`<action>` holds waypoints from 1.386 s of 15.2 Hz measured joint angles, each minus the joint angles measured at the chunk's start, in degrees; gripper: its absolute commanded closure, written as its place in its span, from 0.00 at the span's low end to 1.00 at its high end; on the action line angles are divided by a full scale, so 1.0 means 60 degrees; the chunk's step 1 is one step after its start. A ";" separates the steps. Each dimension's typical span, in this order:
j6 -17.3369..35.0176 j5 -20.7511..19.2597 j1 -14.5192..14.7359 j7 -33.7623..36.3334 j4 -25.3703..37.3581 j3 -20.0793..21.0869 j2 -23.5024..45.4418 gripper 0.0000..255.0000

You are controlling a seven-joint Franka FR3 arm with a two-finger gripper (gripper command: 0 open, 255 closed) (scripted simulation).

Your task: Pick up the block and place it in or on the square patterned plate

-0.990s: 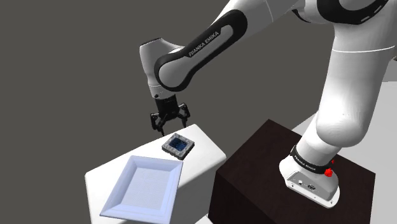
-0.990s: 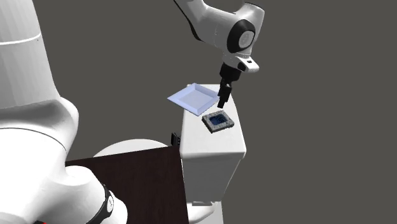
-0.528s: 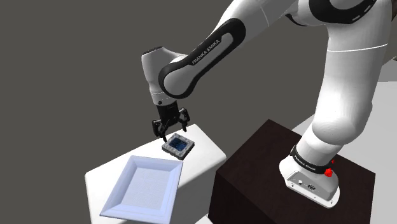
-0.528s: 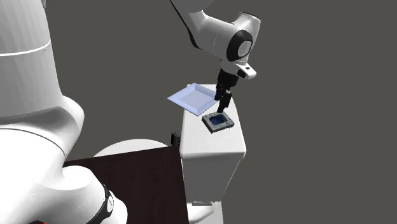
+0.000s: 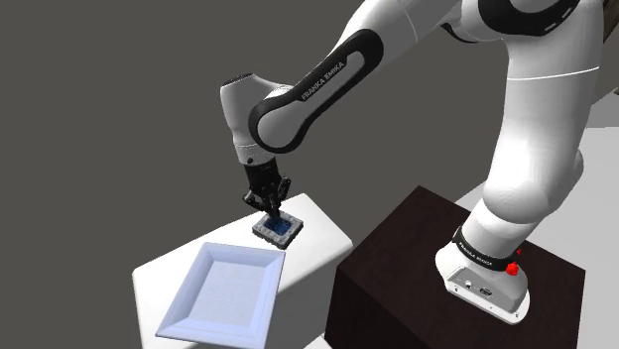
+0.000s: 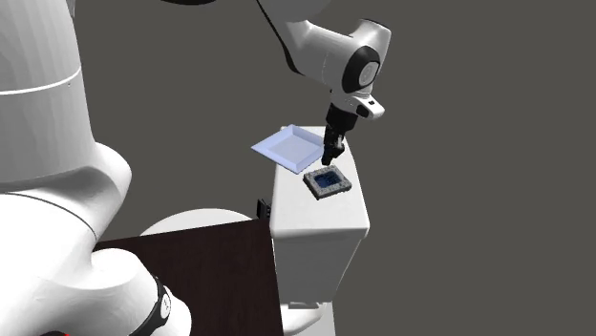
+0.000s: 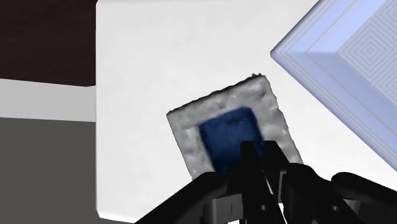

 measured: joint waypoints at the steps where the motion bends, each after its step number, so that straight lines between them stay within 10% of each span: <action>1: -0.0024 0.0006 -0.0009 -0.0018 0.0005 0.0009 0.0000 1.00; 5: -0.0118 0.0000 0.0022 0.0160 0.0089 0.0003 0.0059 1.00; 6: -0.0124 0.0003 0.0022 0.0168 0.0081 0.0006 0.0051 0.00; 9: 0.1122 0.0224 -0.0742 -0.1111 -0.1091 0.0386 -0.0669 0.00; 13: 0.4845 0.1572 -0.2953 -0.6024 -0.3509 0.1575 -0.1728 0.00; 21: 0.6324 0.0248 -0.2194 -0.5924 -0.3780 0.0519 -0.0750 0.00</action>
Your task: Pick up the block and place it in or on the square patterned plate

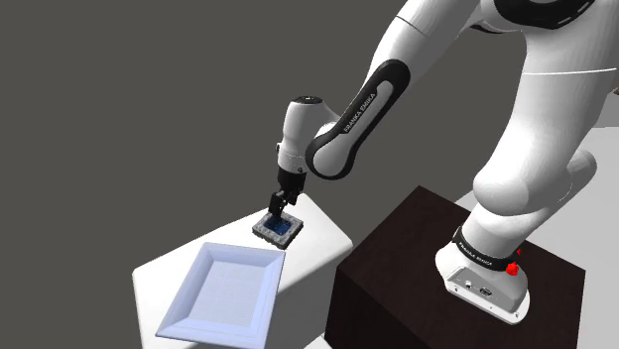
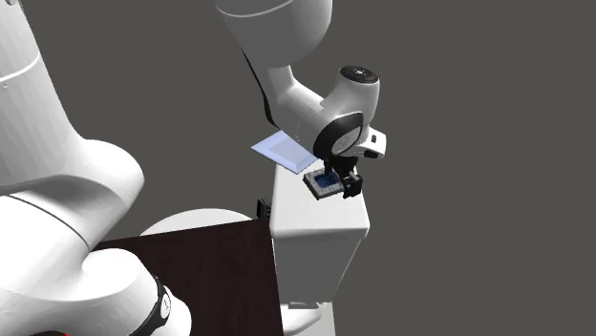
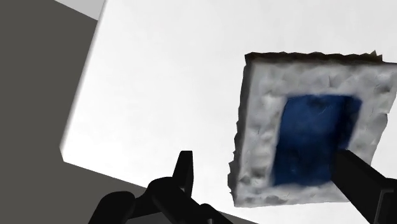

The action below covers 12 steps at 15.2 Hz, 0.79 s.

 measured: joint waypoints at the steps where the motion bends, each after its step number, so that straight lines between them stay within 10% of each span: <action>1: 0.0036 -0.0077 0.0070 0.0049 0.0016 -0.0079 0.0055 0.00; 6: 0.0072 -0.0130 0.0121 0.0086 0.0018 -0.0133 0.0089 0.00; 7: 0.0072 -0.0130 0.0121 0.0086 0.0018 -0.0133 0.0089 1.00; 12: 0.0072 -0.0132 0.0123 0.0087 0.0020 -0.0130 0.0081 1.00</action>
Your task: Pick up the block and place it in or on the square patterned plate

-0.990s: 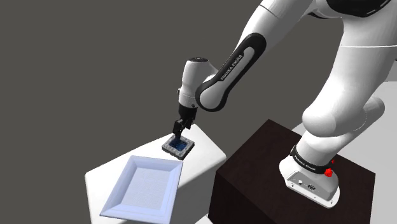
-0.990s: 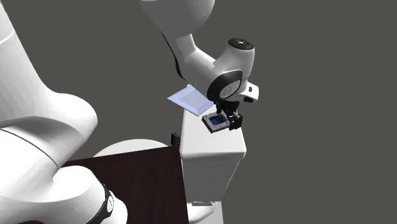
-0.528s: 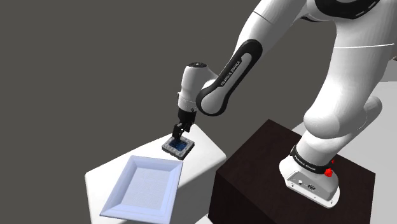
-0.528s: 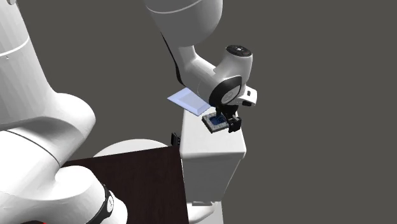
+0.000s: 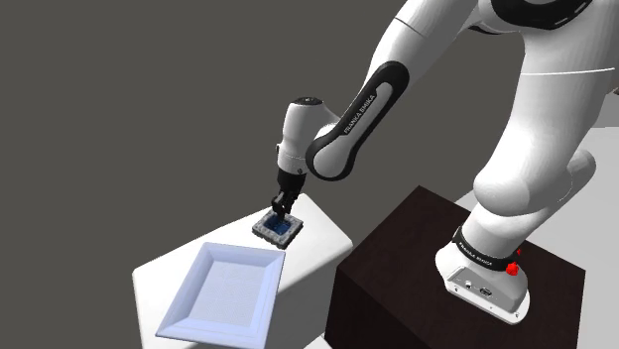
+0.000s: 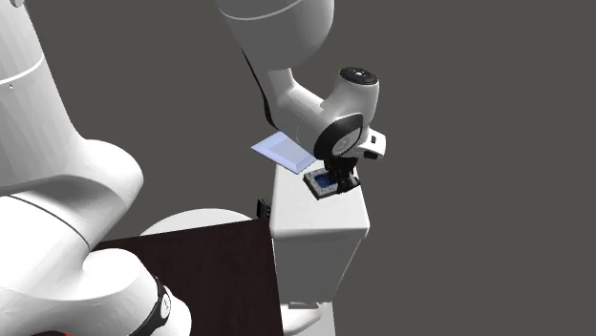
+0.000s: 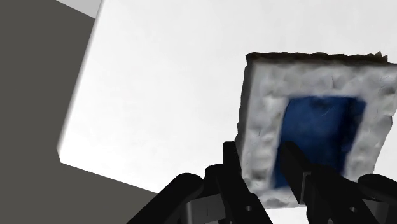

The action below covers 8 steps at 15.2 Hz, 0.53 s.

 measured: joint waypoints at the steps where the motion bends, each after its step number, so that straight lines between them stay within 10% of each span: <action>1: 0.0000 -0.0001 0.0001 0.0001 0.0001 -0.0001 0.0000 1.00; 8: -0.0258 0.0364 -0.0317 -0.0224 0.0016 0.0387 -0.0264 1.00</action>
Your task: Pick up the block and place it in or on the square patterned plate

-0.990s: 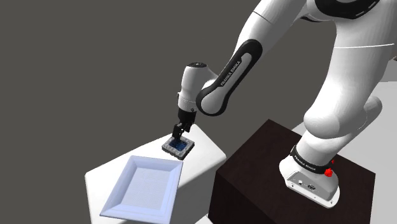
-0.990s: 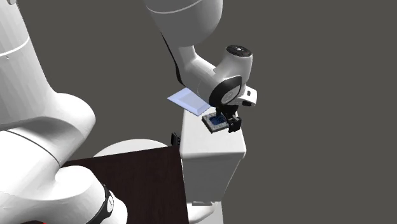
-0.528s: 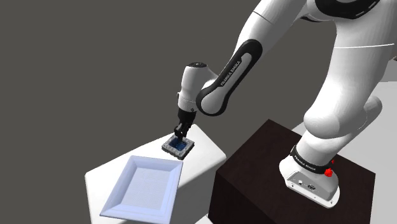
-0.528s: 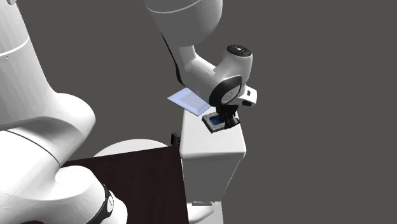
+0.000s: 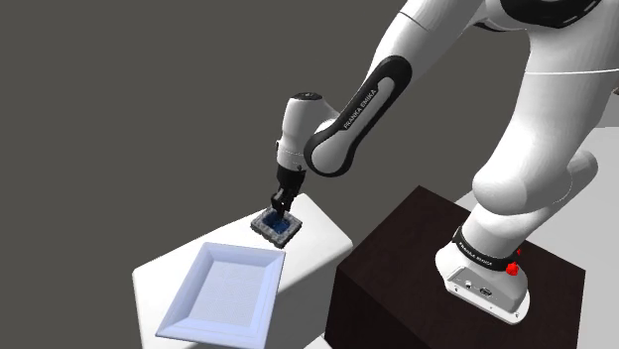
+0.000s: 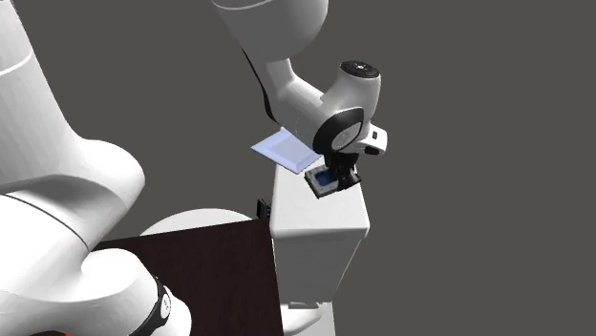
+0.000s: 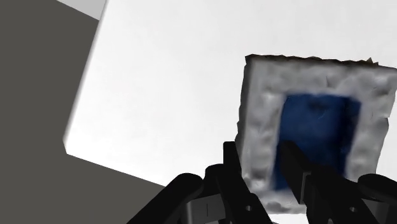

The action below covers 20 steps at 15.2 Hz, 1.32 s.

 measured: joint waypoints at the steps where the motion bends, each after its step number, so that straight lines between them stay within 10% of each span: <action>1: -0.0103 0.0184 -0.0151 -0.0113 -0.0016 0.0187 -0.0138 1.00; 15: -0.1984 0.3388 -0.1718 -0.2185 0.0267 0.2038 -0.2429 1.00; 20: -0.2041 0.2885 -0.1177 -0.0901 0.0571 0.2399 -0.2266 1.00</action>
